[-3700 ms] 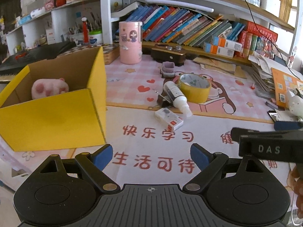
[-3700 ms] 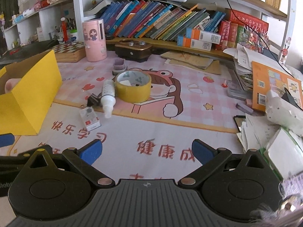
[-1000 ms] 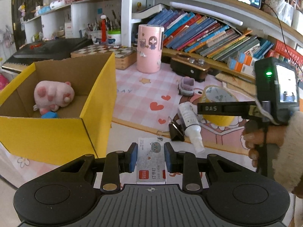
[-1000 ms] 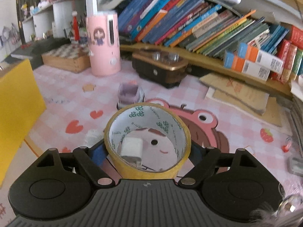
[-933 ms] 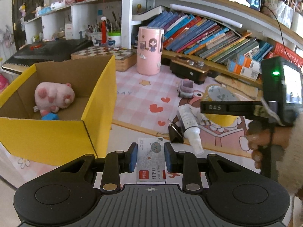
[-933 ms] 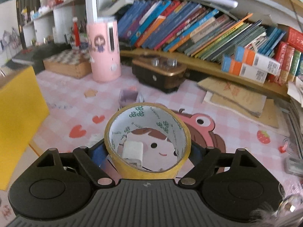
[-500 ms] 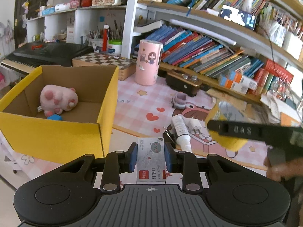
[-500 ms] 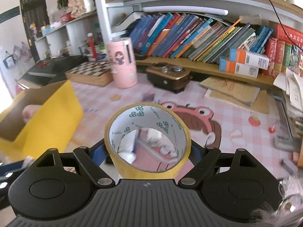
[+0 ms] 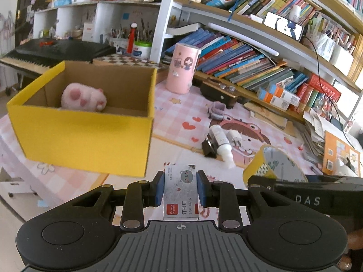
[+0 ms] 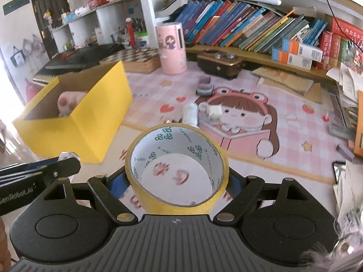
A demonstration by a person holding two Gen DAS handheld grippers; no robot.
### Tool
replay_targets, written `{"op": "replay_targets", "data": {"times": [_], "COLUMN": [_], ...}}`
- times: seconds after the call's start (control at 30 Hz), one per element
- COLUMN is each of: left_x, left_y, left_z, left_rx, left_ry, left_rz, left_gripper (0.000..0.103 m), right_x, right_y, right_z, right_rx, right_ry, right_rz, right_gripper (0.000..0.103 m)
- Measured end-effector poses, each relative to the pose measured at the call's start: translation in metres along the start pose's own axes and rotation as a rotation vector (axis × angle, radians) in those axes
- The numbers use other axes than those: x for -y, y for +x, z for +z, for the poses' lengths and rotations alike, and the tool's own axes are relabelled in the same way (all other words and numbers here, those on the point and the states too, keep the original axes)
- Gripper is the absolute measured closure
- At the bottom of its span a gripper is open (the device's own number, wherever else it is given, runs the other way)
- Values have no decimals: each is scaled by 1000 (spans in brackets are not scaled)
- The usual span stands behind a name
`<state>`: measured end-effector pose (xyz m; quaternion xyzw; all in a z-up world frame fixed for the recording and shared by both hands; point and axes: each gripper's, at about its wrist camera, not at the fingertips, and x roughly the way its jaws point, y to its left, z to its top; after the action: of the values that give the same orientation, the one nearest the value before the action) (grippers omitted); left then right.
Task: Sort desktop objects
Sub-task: 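Lift and carry card with left tool while right tool carries tape toward box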
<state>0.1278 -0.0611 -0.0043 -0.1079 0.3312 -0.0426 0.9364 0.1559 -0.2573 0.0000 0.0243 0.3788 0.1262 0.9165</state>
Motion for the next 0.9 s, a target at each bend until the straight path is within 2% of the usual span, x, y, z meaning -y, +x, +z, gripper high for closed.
{"op": "replay_targets", "data": {"times": [0.33,0.9], "left_x": [-38,-105], "left_y": [-35,-90], "left_z": [-13,-49], "left_rx": [-9,-44], "left_ry": [-9,-33], "left_rz": [-24,-35], "left_gripper": [75,75], "right_x": [-43,-128], "right_y": [-16,-34], "right_z": [-24,-79], "right_rx": [-22,-100], "right_ry": [14,21], "right_rz": [-14,22], "right_gripper": [20,20]}}
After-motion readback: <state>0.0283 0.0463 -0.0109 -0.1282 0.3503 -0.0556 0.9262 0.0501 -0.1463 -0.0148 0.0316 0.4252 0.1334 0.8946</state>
